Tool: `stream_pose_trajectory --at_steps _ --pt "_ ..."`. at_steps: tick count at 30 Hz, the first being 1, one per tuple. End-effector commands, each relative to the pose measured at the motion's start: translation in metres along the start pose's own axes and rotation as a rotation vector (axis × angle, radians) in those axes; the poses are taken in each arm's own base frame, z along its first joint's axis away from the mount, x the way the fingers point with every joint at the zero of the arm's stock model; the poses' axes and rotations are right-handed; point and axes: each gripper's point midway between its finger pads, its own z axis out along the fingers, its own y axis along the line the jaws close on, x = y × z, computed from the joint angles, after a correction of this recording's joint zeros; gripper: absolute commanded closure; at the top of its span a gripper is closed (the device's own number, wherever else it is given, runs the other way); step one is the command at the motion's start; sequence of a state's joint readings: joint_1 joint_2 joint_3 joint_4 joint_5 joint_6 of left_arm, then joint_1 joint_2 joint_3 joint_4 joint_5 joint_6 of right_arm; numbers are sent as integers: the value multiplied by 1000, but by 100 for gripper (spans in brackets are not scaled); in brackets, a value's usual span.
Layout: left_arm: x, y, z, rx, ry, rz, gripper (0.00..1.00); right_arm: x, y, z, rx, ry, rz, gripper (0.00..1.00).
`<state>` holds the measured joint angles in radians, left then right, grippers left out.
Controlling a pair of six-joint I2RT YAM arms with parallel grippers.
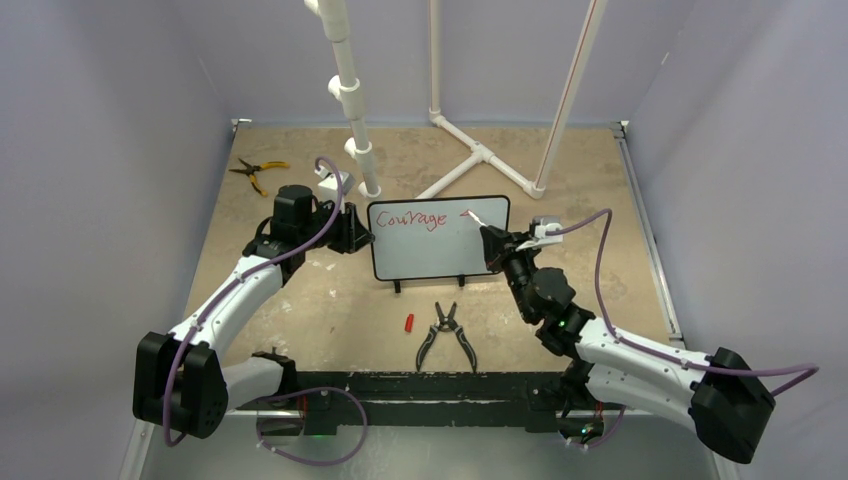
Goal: Write a sentence on the whiteboard
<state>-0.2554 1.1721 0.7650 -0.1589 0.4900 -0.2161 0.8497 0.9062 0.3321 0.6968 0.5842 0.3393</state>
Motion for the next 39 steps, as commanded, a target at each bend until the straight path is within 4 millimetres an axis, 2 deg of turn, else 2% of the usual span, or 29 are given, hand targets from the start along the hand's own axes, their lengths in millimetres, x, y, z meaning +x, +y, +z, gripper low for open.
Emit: stream_pose_trajectory --at_steps 1,12,21,27,33,36,39 --pt "-7 0 -4 -2 -26 32 74 -22 2 5 20 -56 23 100" --pt "-7 0 -5 0 -29 33 74 22 -6 -4 19 68 48 100" --pt "-7 -1 -5 1 -30 32 74 37 -12 -7 39 119 48 100" --pt "-7 0 -4 1 -28 31 74 20 -19 -9 81 75 49 100" --pt "-7 -1 -4 3 -28 30 74 -6 -12 -9 60 5 62 100" --pt "-6 0 -4 2 -26 30 74 -12 -12 -10 59 -11 72 100" --pt "-6 0 -4 2 -26 28 74 -10 -13 -8 72 -4 57 100"
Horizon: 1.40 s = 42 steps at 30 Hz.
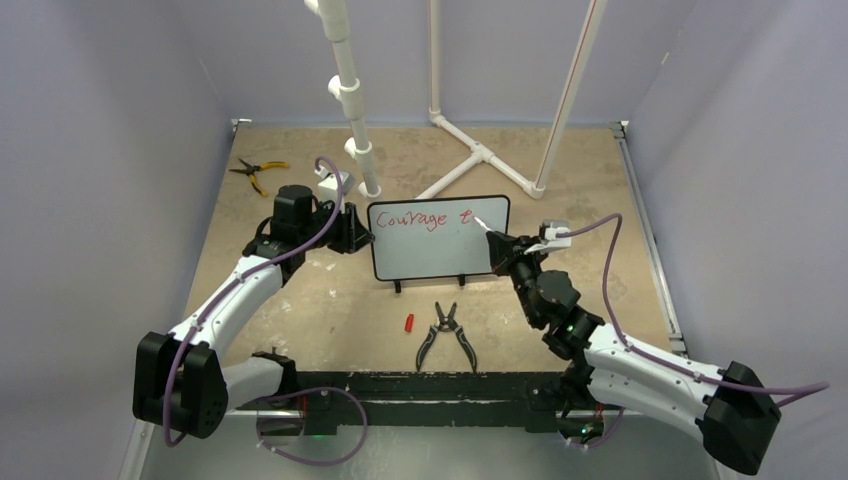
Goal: Write a sentence on the whiteboard
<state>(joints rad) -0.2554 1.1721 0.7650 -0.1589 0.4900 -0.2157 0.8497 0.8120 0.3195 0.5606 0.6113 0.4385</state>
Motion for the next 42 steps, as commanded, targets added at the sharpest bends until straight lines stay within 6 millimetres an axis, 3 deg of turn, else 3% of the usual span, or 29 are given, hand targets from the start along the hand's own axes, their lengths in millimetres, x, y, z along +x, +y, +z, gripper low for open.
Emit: stream_pose_trajectory --at_steps 1,4,5,6,7,14,23,33,42 --pt "-6 0 -3 2 -25 28 74 -13 -3 4 33 -39 -15 100" --pt "-6 0 -4 2 -25 30 74 -16 -3 5 39 -52 -25 100" --pt "-35 -21 -33 21 -151 98 74 -17 -3 6 39 -57 -26 100" --pt "-10 -3 -7 4 -41 39 74 -18 -2 6 38 -61 -28 100" --pt "-7 0 -4 3 -27 30 74 -19 -2 6 35 -65 -29 100" --pt "-6 0 -4 4 -26 30 74 -26 5 7 5 -85 -42 100" --pt "-7 -1 -5 3 -29 31 74 -10 8 11 -15 -33 -77 100" --pt "-7 -1 -5 2 -30 32 74 8 -5 3 14 29 -64 100" --pt "-7 -1 -5 3 -29 32 74 3 -14 1 65 16 -66 100"
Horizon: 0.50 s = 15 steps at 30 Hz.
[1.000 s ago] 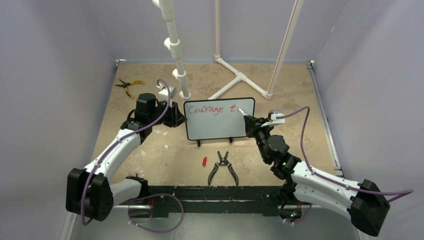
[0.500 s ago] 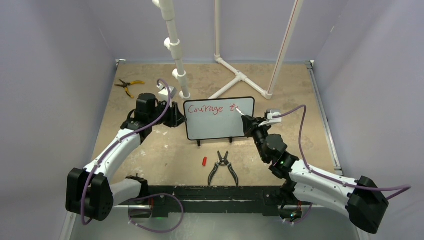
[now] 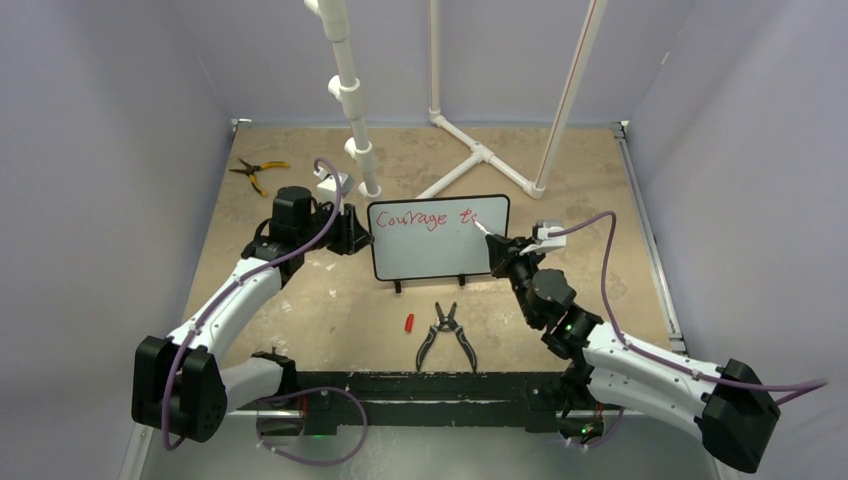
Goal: Write a sentence on the whiteboard
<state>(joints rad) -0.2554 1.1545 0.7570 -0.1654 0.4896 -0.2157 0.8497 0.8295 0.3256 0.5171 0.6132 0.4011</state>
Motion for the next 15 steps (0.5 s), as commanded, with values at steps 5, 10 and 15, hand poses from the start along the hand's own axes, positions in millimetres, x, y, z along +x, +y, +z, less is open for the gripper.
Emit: stream_pose_trajectory --at_steps 5,10,15 --pt "-8 1 -2 1 -27 30 74 -22 -4 3 51 -60 0 100" --pt "-8 1 -2 -1 -28 31 74 -37 2 6 42 -98 -4 100" --pt "-8 1 -2 0 -27 31 74 -43 8 9 26 -114 -4 100"
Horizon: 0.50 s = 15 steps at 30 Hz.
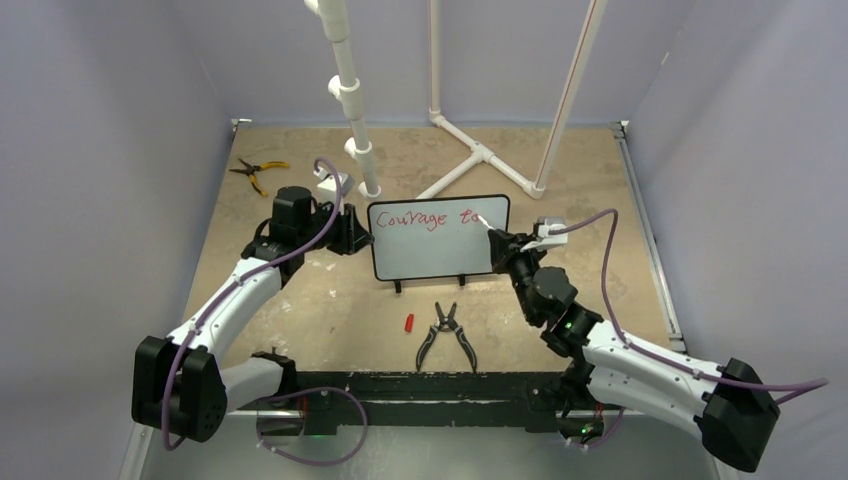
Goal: Write a sentence on the whiteboard
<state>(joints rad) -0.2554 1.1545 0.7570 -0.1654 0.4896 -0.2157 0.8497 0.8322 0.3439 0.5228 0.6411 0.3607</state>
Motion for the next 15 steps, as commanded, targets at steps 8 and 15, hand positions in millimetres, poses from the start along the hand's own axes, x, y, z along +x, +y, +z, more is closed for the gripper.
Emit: stream_pose_trajectory --at_steps 8,15 --pt "-8 1 -1 2 -25 28 74 -32 17 8 -36 -75 18 100" --pt "-8 -3 1 27 -27 15 70 -50 43 -17 -230 -71 58 100"
